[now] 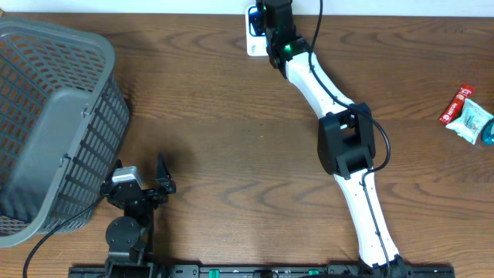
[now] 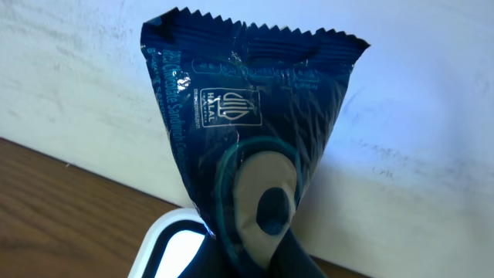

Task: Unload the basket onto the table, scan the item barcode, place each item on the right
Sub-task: 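Hold the Oreo pack in front of the scanner with the right gripper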

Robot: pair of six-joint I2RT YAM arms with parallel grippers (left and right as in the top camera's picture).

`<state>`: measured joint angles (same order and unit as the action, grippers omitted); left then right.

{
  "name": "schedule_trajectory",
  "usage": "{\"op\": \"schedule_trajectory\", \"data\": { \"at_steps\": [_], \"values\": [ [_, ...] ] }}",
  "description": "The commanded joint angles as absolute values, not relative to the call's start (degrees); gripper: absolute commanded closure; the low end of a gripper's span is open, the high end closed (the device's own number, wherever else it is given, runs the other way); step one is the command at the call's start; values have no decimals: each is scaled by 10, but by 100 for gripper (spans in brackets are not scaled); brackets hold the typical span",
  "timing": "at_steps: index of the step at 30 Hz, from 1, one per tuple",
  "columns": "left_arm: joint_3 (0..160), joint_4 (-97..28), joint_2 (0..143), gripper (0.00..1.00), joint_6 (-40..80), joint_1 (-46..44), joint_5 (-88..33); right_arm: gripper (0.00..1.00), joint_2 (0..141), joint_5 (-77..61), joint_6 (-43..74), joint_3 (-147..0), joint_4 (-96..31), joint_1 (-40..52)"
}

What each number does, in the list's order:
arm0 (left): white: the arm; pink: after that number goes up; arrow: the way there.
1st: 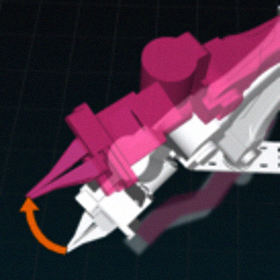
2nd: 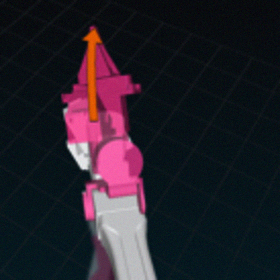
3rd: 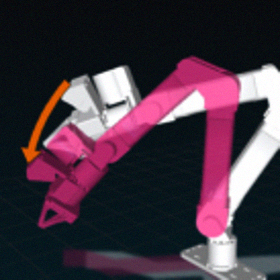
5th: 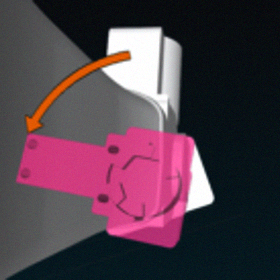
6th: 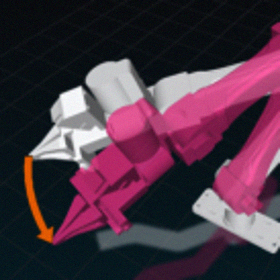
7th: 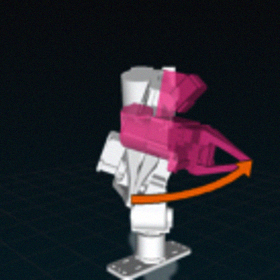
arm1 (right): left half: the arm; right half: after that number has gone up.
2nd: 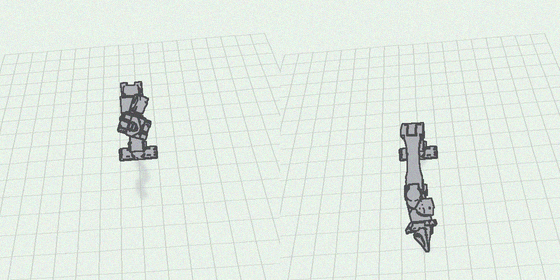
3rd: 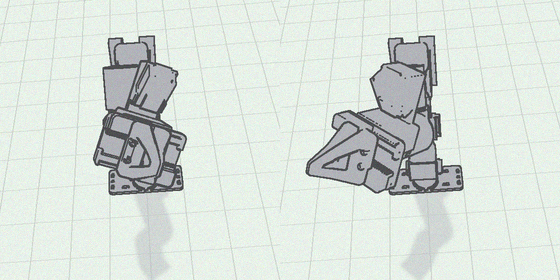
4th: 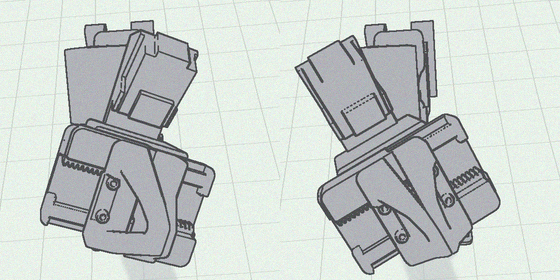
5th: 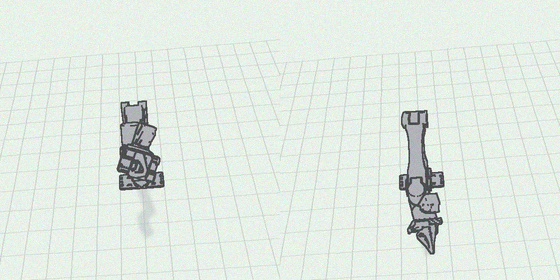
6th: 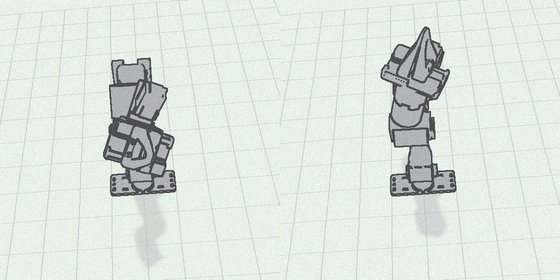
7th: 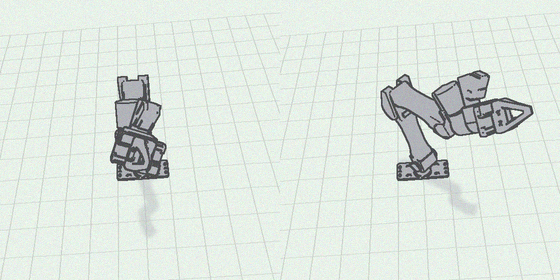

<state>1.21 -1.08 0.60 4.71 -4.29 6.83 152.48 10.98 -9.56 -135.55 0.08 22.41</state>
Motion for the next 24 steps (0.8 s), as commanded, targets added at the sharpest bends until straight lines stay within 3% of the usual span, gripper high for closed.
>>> {"op": "schedule_trajectory", "data": {
  "at_steps": [1, 24],
  "values": [
    [2, -34, 3, 7, 52, -44, 86, 99, 1518, 119, -113, -1388, 21, 229],
    [2, -34, 3, 7, 52, -44, 86, 99, 1563, 96, -112, -1388, 93, 231]
  ]
}}
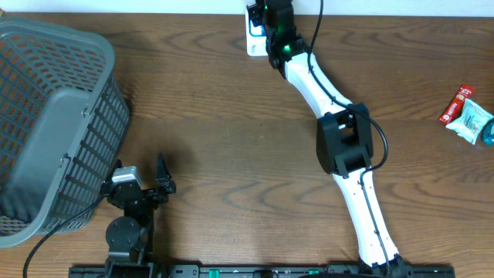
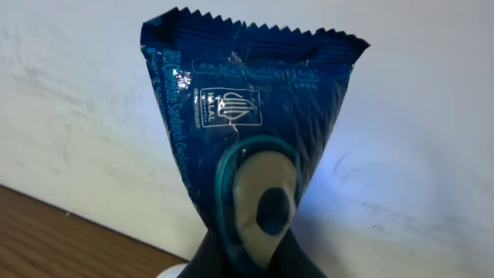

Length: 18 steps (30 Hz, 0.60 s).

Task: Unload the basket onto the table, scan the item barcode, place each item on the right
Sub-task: 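Hold the Oreo pack in front of the scanner with the right gripper, then carry the Oreo pack right and drop it at the table edge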

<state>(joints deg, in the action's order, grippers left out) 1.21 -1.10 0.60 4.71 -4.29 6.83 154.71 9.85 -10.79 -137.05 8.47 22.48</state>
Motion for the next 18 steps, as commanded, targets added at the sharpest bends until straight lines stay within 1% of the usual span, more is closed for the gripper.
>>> {"op": "schedule_trajectory", "data": {
  "at_steps": [1, 9, 14, 18],
  "values": [
    [2, -34, 3, 7, 52, -44, 86, 99, 1563, 96, -112, -1388, 96, 231],
    [2, -34, 3, 7, 52, -44, 86, 99, 1562, 135, -112, -1400, 113, 231],
    [2, -34, 3, 7, 52, -44, 86, 99, 1524, 135, -93, -1422, 10, 225],
    [2, -34, 3, 7, 52, -44, 86, 99, 1452, 143, -86, -1422, -129, 213]
  ]
}}
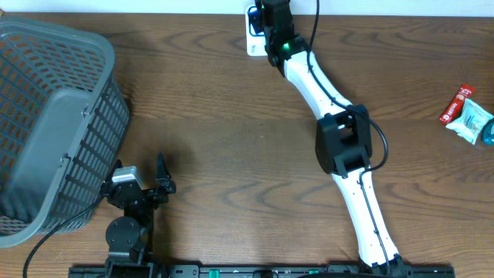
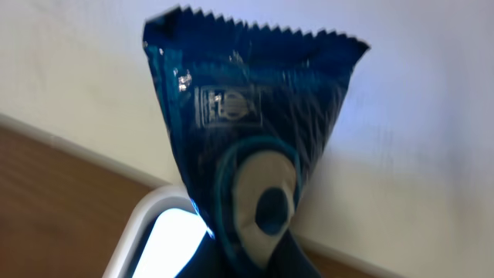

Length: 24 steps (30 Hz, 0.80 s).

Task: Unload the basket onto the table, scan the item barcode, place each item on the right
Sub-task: 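Carry the Oreo pack right and drop it at the table edge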

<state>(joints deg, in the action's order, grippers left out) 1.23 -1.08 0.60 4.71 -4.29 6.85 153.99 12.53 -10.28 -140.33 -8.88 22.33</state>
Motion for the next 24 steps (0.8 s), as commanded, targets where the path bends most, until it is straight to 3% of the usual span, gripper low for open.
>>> {"op": "schedule_trajectory", "data": {
  "at_steps": [1, 7, 13, 17, 24],
  "values": [
    [2, -34, 3, 7, 52, -44, 86, 99, 1435, 155, -74, -1422, -163, 210],
    [2, -34, 3, 7, 52, -44, 86, 99, 1311, 266, 32, -1422, -471, 169],
    [2, -34, 3, 7, 52, -44, 86, 99, 1286, 276, 110, -1421, -691, 78],
    [2, -34, 3, 7, 52, -44, 86, 99, 1297, 275, 147, -1394, -742, -1],
    [2, -34, 3, 7, 52, -44, 86, 99, 1333, 208, 116, -1297, -662, -129]
  ]
}}
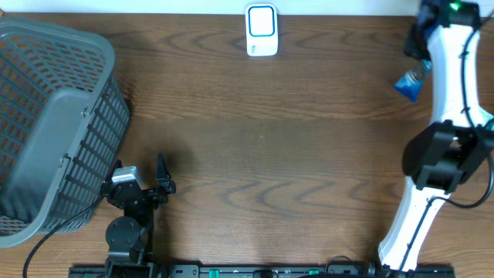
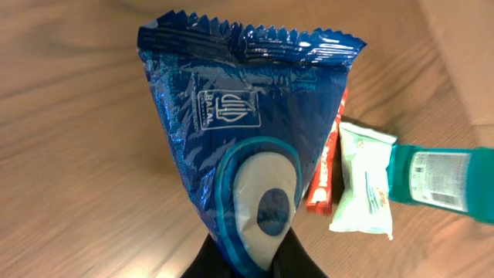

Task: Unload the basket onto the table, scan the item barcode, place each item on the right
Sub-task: 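Carry the Oreo pack right and drop it at the table edge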

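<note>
My right gripper [image 2: 258,259] is shut on the bottom end of a dark blue snack packet [image 2: 247,131], which stands up with its serrated edge on top. In the overhead view the right gripper [image 1: 417,65] holds the packet [image 1: 410,82] over the far right of the table. The white barcode scanner [image 1: 262,29] with its blue window lies at the back middle, well to the left of the packet. At the front left, my left gripper [image 1: 161,179] rests near its base with nothing in it.
A grey mesh basket [image 1: 54,116] fills the left side. Under the held packet lie a red stick packet [image 2: 327,174], a white-and-green pouch [image 2: 363,181] and a teal bottle [image 2: 440,177]. The table's right edge [image 2: 463,62] is near.
My right arm has moved from over the scanner at the back middle to the far right of the table, still holding the blue packet. The left arm has not moved.
My right gripper held the blue packet upright over the scanner at the back wall through all three earlier moments, shifting it slightly, with blue light on the wall at the second. Now the packet hangs over the items at the right.
</note>
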Robot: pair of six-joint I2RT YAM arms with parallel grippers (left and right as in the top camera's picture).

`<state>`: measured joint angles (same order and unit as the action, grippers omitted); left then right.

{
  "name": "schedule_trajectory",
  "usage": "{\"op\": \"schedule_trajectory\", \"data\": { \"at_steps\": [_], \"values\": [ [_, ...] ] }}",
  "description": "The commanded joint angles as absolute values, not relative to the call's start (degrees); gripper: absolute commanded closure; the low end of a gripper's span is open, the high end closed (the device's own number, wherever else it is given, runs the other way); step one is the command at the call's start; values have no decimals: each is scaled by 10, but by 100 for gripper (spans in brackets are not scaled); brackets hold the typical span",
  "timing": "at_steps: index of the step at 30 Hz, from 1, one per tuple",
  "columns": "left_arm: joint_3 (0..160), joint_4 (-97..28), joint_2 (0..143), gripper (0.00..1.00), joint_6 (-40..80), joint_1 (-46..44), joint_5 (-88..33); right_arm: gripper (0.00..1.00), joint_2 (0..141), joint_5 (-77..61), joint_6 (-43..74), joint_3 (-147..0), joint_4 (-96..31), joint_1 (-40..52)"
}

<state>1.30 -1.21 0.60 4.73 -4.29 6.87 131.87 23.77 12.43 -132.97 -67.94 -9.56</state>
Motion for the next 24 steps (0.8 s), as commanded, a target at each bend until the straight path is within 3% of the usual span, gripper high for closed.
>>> {"op": "schedule_trajectory", "data": {
  "at_steps": [1, 19, 20, 21, 23, 24],
  "values": [
    [2, -34, 3, 7, 52, -44, 86, 99, 1336, 209, 113, -1284, -651, -141],
    [2, -34, 3, 7, 52, -44, 86, 99, 1341, 168, 113, -1184, -612, -273],
    [2, -34, 3, 7, 52, -44, 86, 94, 1340, 164, 113, -1184, -611, -274],
    [2, -34, 3, 7, 52, -44, 86, 48, 1338, 156, 113, -1184, -609, -273],
    [2, -34, 3, 7, 52, -44, 86, 11, 1337, 147, 113, -1185, -609, -269],
    [2, -34, 3, 7, 52, -44, 86, 1, 1335, 144, 113, -1186, -611, -267]
  ]
}}
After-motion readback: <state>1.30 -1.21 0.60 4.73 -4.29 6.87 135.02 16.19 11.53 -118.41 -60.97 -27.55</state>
